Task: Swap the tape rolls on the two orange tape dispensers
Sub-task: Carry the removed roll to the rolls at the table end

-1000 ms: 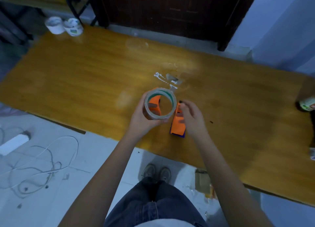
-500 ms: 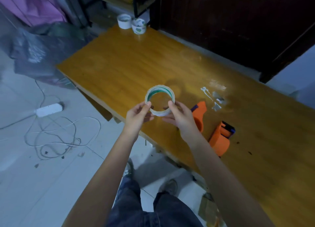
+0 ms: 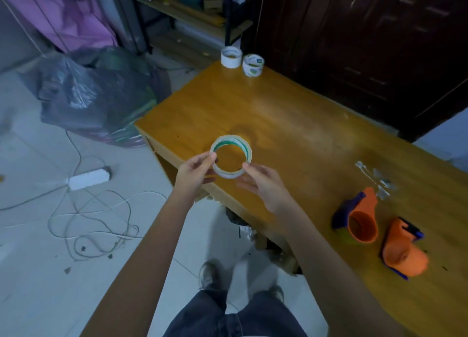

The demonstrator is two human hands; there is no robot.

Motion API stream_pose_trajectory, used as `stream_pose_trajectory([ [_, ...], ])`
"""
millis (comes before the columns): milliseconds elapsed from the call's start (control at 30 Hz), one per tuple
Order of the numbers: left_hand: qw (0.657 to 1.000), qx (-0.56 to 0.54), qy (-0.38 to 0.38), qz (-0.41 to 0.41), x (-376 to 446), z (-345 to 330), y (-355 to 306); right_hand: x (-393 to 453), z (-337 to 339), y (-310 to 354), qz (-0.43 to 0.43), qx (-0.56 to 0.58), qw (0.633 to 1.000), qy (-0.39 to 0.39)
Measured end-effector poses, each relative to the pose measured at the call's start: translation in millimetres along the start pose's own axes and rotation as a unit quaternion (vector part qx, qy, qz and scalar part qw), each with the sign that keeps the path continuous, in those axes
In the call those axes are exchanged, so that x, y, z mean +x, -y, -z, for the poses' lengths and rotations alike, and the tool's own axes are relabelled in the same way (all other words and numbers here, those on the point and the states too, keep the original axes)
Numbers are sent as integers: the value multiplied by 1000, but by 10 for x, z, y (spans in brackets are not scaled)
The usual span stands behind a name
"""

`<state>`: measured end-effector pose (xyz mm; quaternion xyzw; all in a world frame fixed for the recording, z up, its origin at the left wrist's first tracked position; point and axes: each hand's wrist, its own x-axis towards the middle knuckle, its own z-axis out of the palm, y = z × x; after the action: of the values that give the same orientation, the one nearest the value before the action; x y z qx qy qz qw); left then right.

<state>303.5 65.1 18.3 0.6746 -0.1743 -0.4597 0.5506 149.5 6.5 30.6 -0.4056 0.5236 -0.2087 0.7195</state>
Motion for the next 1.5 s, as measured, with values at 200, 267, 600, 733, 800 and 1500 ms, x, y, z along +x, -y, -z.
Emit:
stream_pose_trajectory([
  [200,998,38,39,-9,452,246,-290,287,-351,202,-7,31,999,-29],
  [267,998,38,53,-6,611,252,-348,404,-403,276,-9,28,999,-43],
  [600,994,73,84,1,1505,25,-655,1226,-427,647,-3,36,996,-84],
  [733,991,96,88,10,1925,-98,-821,1615,-389,884,2,50,995,-81],
  [800,990,109,88,13,2130,-169,-906,1789,-374,971,1,51,996,-80],
  [1500,965,229,118,39,3867,-808,-1170,3321,-599,1639,-65,-106,961,-248],
])
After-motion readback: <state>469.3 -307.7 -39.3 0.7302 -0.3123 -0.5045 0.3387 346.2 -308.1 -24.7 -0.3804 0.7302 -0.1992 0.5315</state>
